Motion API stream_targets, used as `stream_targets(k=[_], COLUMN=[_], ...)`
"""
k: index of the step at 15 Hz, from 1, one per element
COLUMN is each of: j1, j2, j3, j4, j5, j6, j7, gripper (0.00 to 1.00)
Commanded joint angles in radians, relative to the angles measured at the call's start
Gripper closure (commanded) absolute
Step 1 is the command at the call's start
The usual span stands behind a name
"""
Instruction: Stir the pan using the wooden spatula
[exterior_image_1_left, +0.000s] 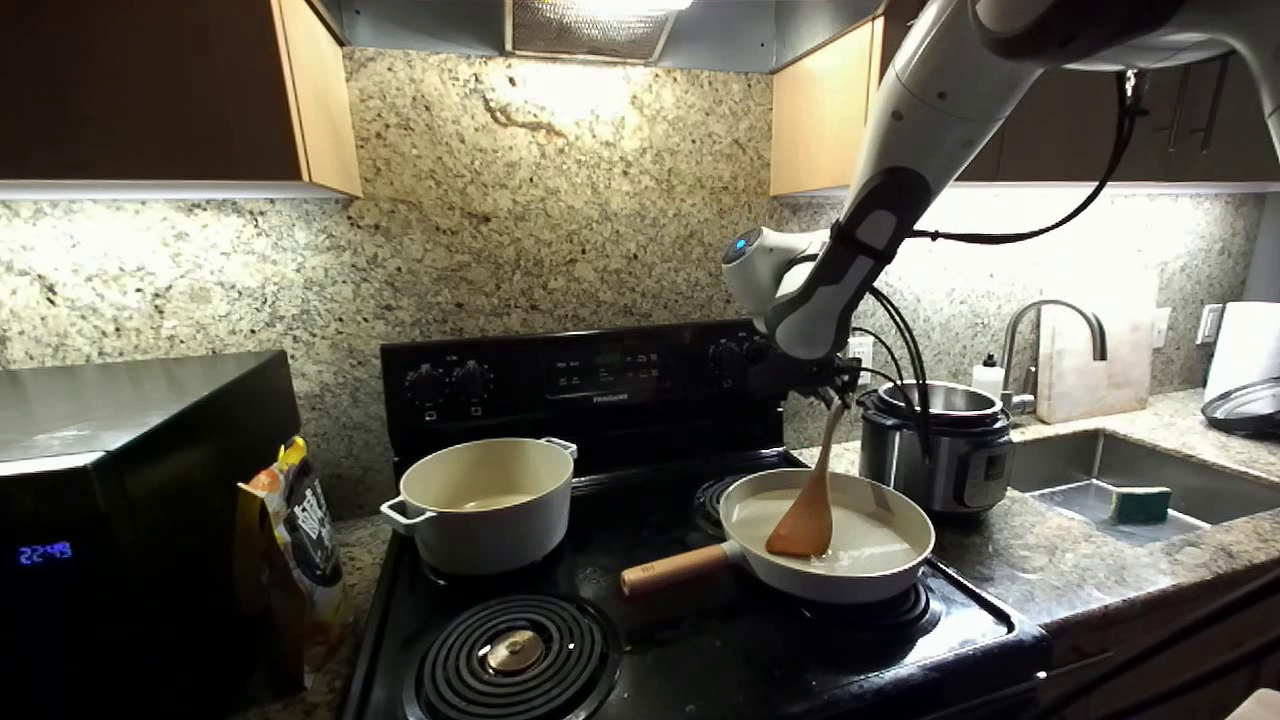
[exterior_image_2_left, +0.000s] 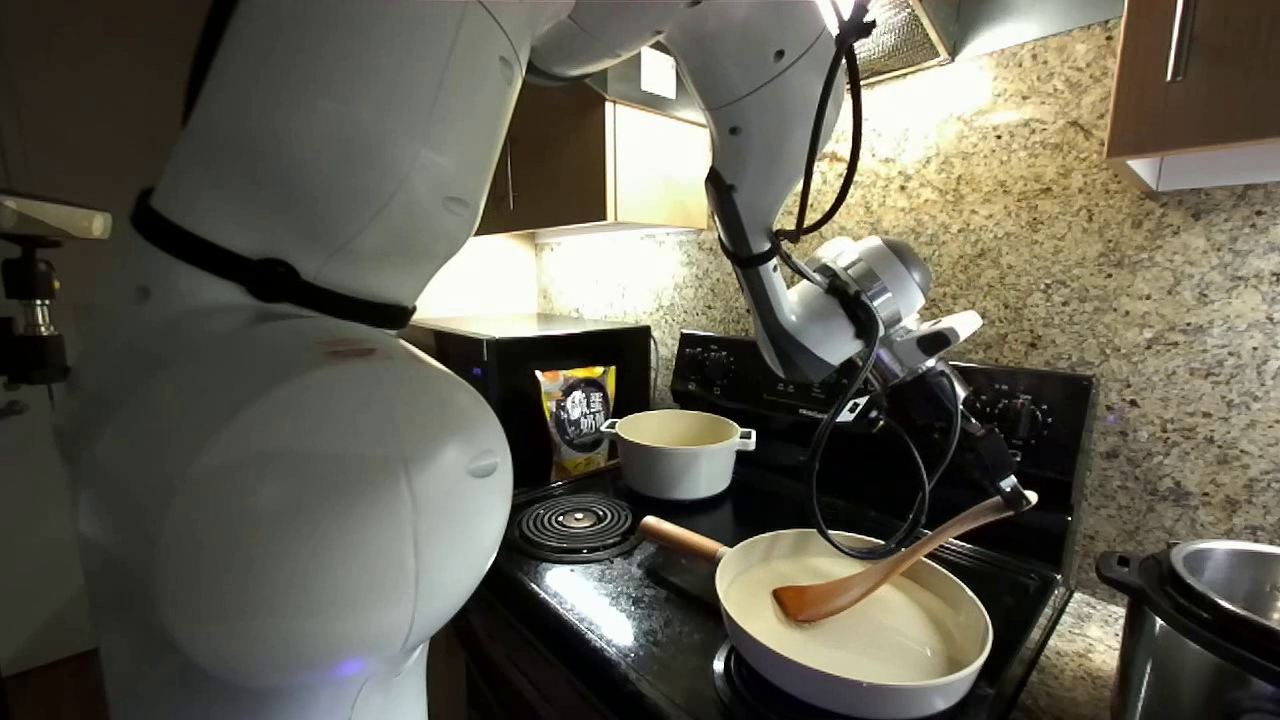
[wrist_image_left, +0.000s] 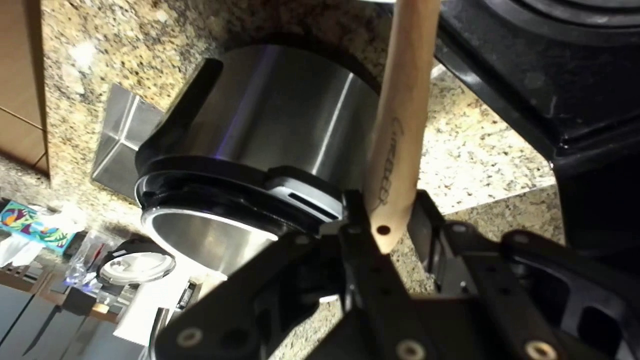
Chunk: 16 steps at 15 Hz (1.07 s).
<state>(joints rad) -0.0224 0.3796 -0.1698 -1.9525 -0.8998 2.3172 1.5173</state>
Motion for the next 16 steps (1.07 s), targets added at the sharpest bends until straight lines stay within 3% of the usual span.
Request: stream_targets(k=[1, 8, 16], j1=[-0.013, -0.068, -0.133], j2=[-0.02, -0.032, -0.019], j3=[-0.009, -0.052, -0.094], j4=[-0.071, -0.139, -0.064], j5=[-0.017, 0.011, 0.045], j6=[0.027, 0.045, 0.007], j7=[-0.004, -0.005, -0.032], gripper=[0.93, 0.93, 0.93])
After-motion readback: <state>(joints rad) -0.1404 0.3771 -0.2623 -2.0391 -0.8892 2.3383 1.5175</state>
